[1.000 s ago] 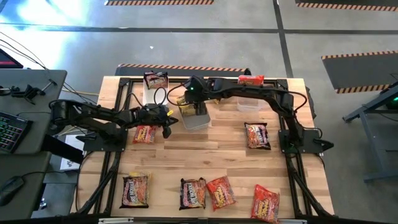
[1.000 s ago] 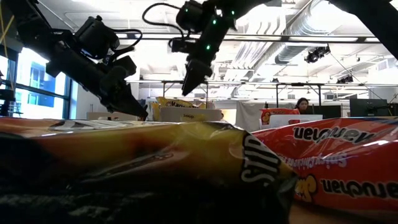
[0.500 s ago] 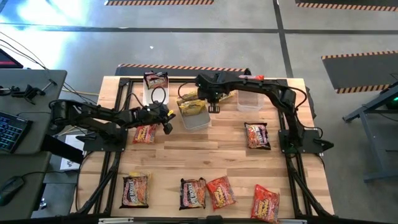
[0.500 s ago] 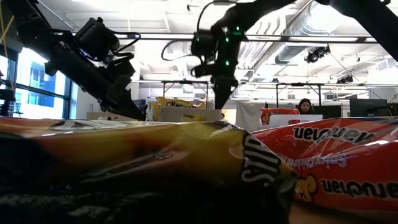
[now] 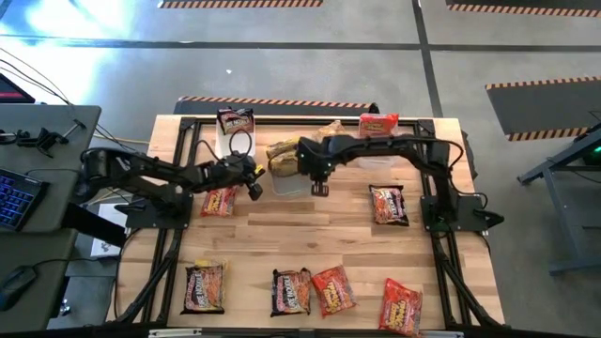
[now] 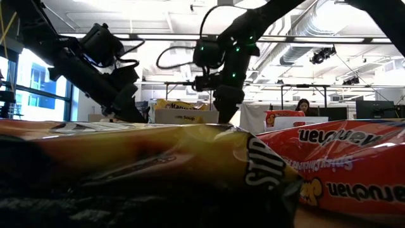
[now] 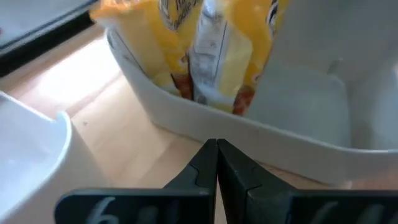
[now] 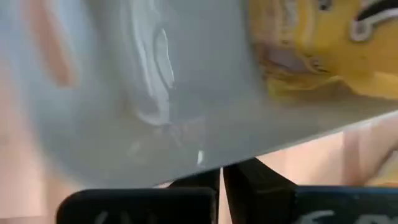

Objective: Sort Maruchan noodles
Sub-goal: Adjust the gray bin

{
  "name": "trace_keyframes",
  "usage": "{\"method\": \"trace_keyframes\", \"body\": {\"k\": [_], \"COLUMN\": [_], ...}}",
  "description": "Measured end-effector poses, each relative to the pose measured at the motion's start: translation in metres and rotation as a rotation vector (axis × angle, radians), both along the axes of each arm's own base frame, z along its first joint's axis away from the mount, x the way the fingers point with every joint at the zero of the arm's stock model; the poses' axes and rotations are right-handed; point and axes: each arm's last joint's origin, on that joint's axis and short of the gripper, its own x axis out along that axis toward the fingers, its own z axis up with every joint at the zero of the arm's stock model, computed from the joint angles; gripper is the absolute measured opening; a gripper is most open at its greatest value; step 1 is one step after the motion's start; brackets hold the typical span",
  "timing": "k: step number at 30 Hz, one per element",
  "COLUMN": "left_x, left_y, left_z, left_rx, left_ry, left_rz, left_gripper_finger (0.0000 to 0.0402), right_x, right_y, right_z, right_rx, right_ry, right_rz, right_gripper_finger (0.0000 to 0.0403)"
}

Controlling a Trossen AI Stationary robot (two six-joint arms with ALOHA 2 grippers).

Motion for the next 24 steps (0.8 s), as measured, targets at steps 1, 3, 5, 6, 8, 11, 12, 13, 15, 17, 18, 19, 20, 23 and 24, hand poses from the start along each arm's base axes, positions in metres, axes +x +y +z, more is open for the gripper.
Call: {"method": "trace_keyframes", "body": {"k": [1, 3, 5, 6, 8, 11, 12, 13, 15, 17, 18, 19, 20, 23, 24], "left_x": [0.001, 0.004, 0.006, 0.006, 0.008, 0.010, 0.011, 0.012, 0.013, 0.016, 0.016, 0.017, 0.017, 0.016, 0.015], "left_y": [0.000, 0.001, 0.001, 0.002, 0.002, 0.003, 0.003, 0.003, 0.004, 0.004, 0.004, 0.004, 0.003, 0.002, 0.001], "left_z": [-0.001, -0.002, -0.003, -0.004, -0.005, -0.007, -0.007, -0.008, -0.008, -0.008, -0.008, -0.008, -0.008, -0.005, -0.003], "left_rx": [0.000, 0.005, 0.010, 0.012, 0.016, 0.021, 0.025, 0.031, 0.039, 0.037, 0.036, 0.035, 0.033, 0.029, 0.030], "left_ry": [-0.005, -0.025, -0.037, -0.043, -0.050, -0.061, -0.066, -0.070, -0.078, -0.080, -0.082, -0.083, -0.082, -0.084, -0.087], "left_rz": [0.000, -0.003, -0.003, -0.002, -0.001, -0.003, -0.006, -0.009, -0.013, -0.016, -0.021, -0.025, -0.031, -0.039, -0.040], "left_gripper_finger": [0.0001, 0.0001, 0.0001, 0.0001, 0.0001, 0.0000, 0.0000, 0.0000, 0.0000, 0.0000, 0.0000, 0.0000, 0.0000, 0.0000, 0.0000], "right_x": [-0.001, -0.003, -0.004, -0.005, -0.009, -0.015, -0.018, -0.021, -0.028, -0.034, -0.037, -0.040, -0.042, -0.044, -0.042], "right_y": [0.005, 0.016, 0.026, 0.032, 0.043, 0.050, 0.048, 0.044, 0.030, 0.015, 0.009, 0.003, -0.002, -0.008, -0.008], "right_z": [0.002, 0.008, 0.014, 0.019, 0.028, 0.039, 0.041, 0.043, 0.041, 0.036, 0.032, 0.027, 0.023, 0.016, 0.016], "right_rx": [0.000, 0.004, 0.006, 0.005, 0.001, -0.072, -0.107, -0.144, -0.172, -0.151, -0.148, -0.147, -0.146, -0.154, -0.150], "right_ry": [-0.017, -0.042, -0.073, -0.088, -0.111, -0.140, -0.142, -0.145, -0.149, -0.157, -0.155, -0.154, -0.160, -0.208, -0.230], "right_rz": [0.001, -0.003, 0.001, 0.009, 0.022, 0.013, -0.010, -0.040, -0.111, -0.180, -0.212, -0.234, -0.248, -0.264, -0.255], "right_gripper_finger": [0.0001, 0.0002, 0.0001, 0.0000, 0.0000, 0.0000, 0.0000, 0.0000, 0.0000, 0.0000, 0.0000, 0.0000, 0.0000, 0.0000, 0.0000]}}
